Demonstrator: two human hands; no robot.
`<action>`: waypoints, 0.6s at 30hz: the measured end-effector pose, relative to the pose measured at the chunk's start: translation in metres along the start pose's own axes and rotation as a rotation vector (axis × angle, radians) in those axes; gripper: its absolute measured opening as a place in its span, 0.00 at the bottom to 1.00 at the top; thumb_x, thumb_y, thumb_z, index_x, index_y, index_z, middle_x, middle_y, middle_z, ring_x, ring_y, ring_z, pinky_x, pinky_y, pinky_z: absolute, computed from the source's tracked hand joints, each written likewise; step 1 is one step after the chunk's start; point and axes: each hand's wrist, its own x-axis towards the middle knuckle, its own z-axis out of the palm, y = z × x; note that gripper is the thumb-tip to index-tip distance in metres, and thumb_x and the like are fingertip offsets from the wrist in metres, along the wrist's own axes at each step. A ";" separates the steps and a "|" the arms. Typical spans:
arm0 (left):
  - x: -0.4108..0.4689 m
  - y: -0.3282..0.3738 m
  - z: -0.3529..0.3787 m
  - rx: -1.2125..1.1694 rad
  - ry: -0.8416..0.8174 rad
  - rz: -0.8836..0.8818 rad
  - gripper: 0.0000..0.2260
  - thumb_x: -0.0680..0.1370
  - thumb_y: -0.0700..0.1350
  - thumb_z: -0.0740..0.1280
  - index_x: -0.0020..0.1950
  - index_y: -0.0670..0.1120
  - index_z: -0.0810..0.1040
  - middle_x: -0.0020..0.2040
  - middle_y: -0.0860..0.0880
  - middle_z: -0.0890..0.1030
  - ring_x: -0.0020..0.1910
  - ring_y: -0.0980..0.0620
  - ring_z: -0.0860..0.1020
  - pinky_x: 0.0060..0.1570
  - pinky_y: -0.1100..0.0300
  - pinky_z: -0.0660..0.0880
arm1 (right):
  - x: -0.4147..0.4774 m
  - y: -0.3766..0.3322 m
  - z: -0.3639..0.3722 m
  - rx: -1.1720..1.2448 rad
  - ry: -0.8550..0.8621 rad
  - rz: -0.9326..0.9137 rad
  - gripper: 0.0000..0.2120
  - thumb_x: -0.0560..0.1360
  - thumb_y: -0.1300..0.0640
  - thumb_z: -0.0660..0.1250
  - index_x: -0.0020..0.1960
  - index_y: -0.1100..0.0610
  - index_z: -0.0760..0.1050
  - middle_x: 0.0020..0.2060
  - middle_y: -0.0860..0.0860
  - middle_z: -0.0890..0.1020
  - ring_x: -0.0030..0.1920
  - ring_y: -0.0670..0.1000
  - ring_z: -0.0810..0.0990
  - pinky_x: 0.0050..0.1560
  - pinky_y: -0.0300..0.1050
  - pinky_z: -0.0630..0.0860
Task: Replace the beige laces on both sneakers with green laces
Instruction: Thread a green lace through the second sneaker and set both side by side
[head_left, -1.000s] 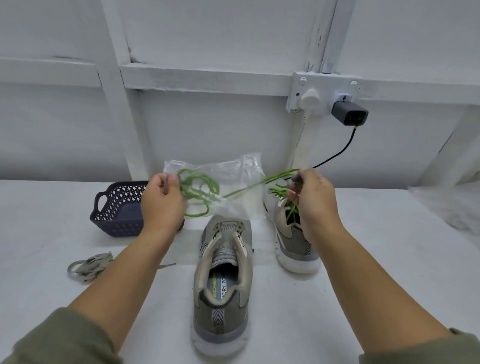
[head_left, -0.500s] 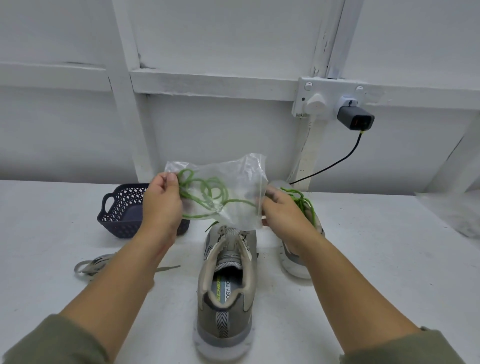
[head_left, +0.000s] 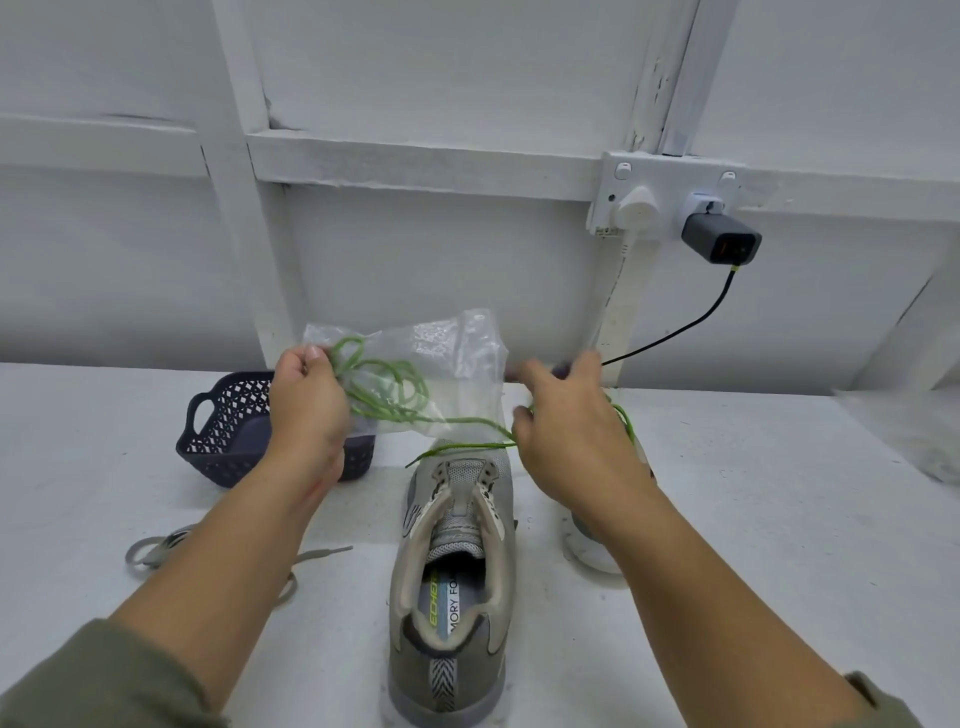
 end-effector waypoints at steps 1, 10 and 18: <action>0.000 0.000 0.000 -0.009 -0.024 0.003 0.13 0.83 0.49 0.54 0.42 0.55 0.74 0.46 0.51 0.78 0.53 0.45 0.79 0.58 0.39 0.75 | 0.005 0.002 0.001 0.055 -0.002 -0.047 0.11 0.79 0.55 0.60 0.59 0.46 0.74 0.50 0.48 0.61 0.44 0.52 0.71 0.43 0.45 0.72; -0.016 0.001 0.008 0.073 0.006 0.176 0.13 0.84 0.48 0.53 0.41 0.53 0.70 0.41 0.53 0.74 0.39 0.54 0.72 0.43 0.56 0.71 | 0.018 0.008 0.010 0.829 -0.293 -0.048 0.12 0.80 0.51 0.61 0.52 0.38 0.81 0.59 0.48 0.70 0.61 0.43 0.70 0.61 0.39 0.67; -0.034 -0.005 0.027 -0.071 -0.284 -0.002 0.12 0.84 0.46 0.55 0.44 0.50 0.75 0.43 0.49 0.79 0.41 0.51 0.76 0.47 0.50 0.75 | 0.025 -0.007 0.015 0.731 -0.432 -0.140 0.22 0.76 0.59 0.70 0.69 0.51 0.72 0.61 0.50 0.77 0.57 0.42 0.75 0.51 0.26 0.73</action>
